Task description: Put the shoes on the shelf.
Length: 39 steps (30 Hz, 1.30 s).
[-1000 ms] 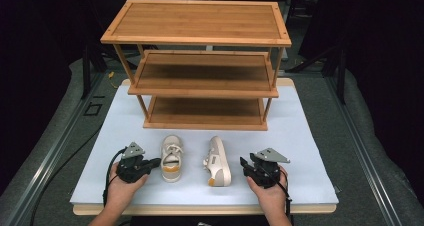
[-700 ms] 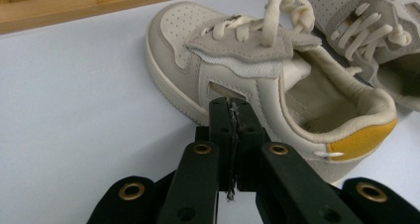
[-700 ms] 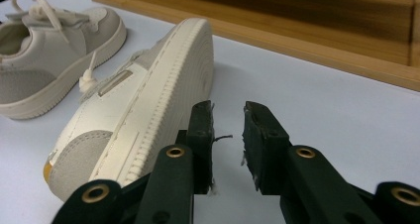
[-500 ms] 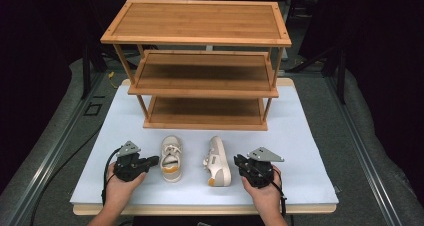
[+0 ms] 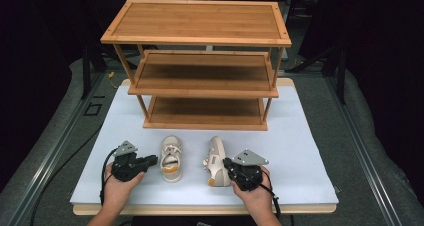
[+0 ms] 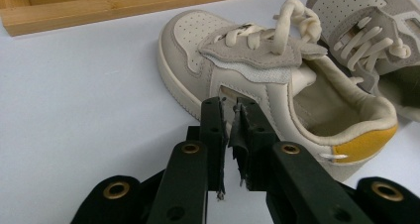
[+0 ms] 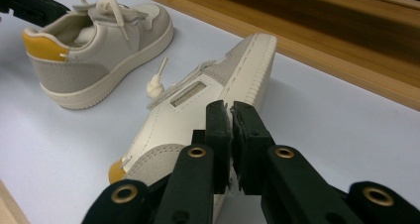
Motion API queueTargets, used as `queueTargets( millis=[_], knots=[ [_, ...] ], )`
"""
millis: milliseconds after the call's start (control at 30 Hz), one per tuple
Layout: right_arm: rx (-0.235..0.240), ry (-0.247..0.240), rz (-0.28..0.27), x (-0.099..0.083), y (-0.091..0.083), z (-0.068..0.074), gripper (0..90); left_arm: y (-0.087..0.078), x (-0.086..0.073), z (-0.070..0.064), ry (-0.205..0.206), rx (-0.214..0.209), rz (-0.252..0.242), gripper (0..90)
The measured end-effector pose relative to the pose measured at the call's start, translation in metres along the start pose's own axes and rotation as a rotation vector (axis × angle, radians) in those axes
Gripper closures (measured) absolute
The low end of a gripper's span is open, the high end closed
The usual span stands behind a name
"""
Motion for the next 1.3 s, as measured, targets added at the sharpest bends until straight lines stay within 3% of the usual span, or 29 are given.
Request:
queueTargets(
  millis=[300,467,633,767,867,1000,1100,1200,1300],
  knots=[
    [-0.020,0.010,-0.002,-0.002,-0.003,-0.008,85.9,-0.002,0.003,-0.001,-0.019,-0.006,-0.029,71.2],
    [-0.060,0.035,-0.001,-0.006,-0.008,-0.021,86.4,-0.002,0.005,-0.002,-0.021,0.000,-0.044,63.2],
    [-0.076,0.100,0.022,-0.014,-0.009,-0.040,86.4,0.000,0.005,-0.003,-0.025,0.006,-0.048,58.8],
    [-0.115,0.112,0.075,-0.024,-0.005,-0.051,86.6,-0.001,0.004,-0.002,-0.026,0.007,-0.051,56.5],
    [-0.087,0.145,0.114,-0.032,0.002,-0.055,86.1,-0.002,0.004,-0.002,-0.030,0.006,-0.057,55.8],
    [-0.097,0.151,0.134,-0.035,0.003,-0.058,83.1,-0.002,0.005,-0.002,-0.033,0.003,-0.063,55.1],
    [-0.123,0.168,0.117,-0.032,-0.001,-0.061,76.4,-0.002,0.006,-0.003,-0.035,0.005,-0.070,53.8],
    [-0.103,0.199,0.061,-0.024,-0.011,-0.059,71.4,-0.005,0.007,-0.004,-0.051,-0.006,-0.069,51.2],
    [-0.083,0.185,0.023,-0.019,-0.019,-0.050,68.0,-0.008,0.012,-0.011,-0.070,-0.041,-0.097,48.4]
  ],
)
Point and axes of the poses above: each handheld gripper's, and its own axes: y roughly forward along the jaws, x roughly out of its top, z roughly to its left, the point moved 8 cm from there along y, roughly forward along the jaws, and after that the axes turned 6 degrees about y, right-handed, at the moved point
